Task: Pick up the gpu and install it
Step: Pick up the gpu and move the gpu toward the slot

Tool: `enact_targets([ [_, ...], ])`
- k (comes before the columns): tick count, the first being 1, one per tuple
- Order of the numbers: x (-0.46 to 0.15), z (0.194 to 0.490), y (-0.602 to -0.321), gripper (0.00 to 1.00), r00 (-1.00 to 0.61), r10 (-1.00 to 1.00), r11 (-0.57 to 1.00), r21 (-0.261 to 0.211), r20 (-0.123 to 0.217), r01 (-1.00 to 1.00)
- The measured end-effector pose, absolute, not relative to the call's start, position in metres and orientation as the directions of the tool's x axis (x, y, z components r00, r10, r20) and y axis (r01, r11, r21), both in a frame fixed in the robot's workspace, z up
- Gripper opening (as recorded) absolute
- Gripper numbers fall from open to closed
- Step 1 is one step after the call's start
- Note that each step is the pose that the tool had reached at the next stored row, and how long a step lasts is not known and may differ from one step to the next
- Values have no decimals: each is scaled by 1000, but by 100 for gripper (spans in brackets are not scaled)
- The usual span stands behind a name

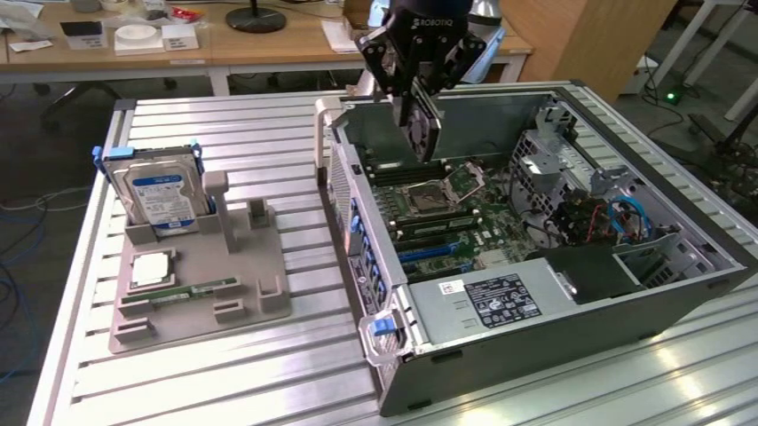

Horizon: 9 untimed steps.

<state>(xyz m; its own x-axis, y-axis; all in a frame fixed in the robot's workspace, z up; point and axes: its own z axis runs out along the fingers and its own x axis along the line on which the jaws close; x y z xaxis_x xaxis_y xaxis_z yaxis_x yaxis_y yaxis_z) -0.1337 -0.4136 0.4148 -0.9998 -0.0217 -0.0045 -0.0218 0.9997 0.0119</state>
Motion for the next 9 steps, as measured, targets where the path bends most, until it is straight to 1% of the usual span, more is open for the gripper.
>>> enact_targets([
  [9,-124,415,-414,29,-1000,-22,1000,12,-4,-22],
])
